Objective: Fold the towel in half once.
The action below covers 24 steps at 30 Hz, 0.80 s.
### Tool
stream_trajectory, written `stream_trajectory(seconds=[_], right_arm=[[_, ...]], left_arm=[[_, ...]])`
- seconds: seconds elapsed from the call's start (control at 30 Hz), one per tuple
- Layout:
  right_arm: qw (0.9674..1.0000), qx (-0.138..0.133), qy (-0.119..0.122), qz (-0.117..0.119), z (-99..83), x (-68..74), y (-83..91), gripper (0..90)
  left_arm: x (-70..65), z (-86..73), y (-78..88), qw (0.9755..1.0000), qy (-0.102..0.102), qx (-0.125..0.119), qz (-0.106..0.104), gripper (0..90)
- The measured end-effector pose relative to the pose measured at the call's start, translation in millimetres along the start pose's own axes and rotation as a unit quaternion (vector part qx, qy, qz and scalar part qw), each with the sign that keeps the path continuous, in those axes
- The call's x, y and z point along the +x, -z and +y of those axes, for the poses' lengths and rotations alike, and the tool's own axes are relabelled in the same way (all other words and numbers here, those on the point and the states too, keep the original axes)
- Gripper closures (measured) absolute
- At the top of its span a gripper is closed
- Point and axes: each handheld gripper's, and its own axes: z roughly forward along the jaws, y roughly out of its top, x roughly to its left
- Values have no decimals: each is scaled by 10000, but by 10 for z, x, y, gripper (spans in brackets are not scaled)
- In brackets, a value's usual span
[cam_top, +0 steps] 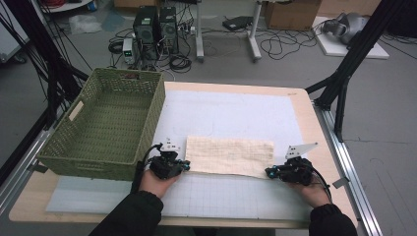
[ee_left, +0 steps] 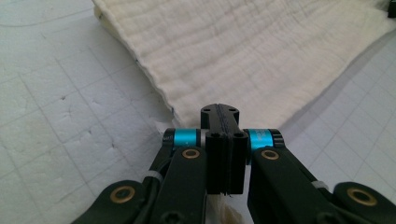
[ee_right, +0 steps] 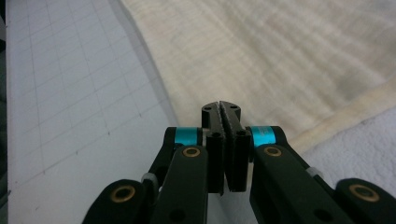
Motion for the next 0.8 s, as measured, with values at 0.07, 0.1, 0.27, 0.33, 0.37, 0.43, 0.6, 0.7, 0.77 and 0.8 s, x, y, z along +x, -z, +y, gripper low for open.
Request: stream_trajectory(seconds=[0.07,0.1,0.27,0.33,0.37,0.43,0.6,0.7,0.77,0.8], right_arm=[[9999,-117,-68,13,18,-1,34,805],[9998,-179,-87,-23,29,-1,53,801],[9989,-444,-137,-96,96,-31,62,742],[9985,-495,-199,-83,109,-46,47,732],[9984,-516,-211,-87,115,-52,37,716],[9982,-534,-250,-67,131,-60,27,706],[9975,-656,-261,-93,168,-81,25,674],[9969,-724,-278,-137,176,-101,29,665],[9971,-683,-273,-188,179,-107,23,663],[9970,-698,-288,-161,180,-112,17,657]], left_arm=[[-1,16,9,9999,8,-95,31,805],[-4,26,9,9999,-16,-97,42,791],[-2,67,-8,9997,-21,-216,89,771],[8,84,-14,9996,10,-287,58,758],[7,93,-18,9994,14,-334,50,750],[10,106,-22,9991,7,-414,-6,736],[16,161,-54,9991,13,-425,3,709],[44,174,-72,9989,92,-467,2,709],[70,171,-89,9990,91,-441,23,709],[81,171,-95,9990,120,-423,1,709]])
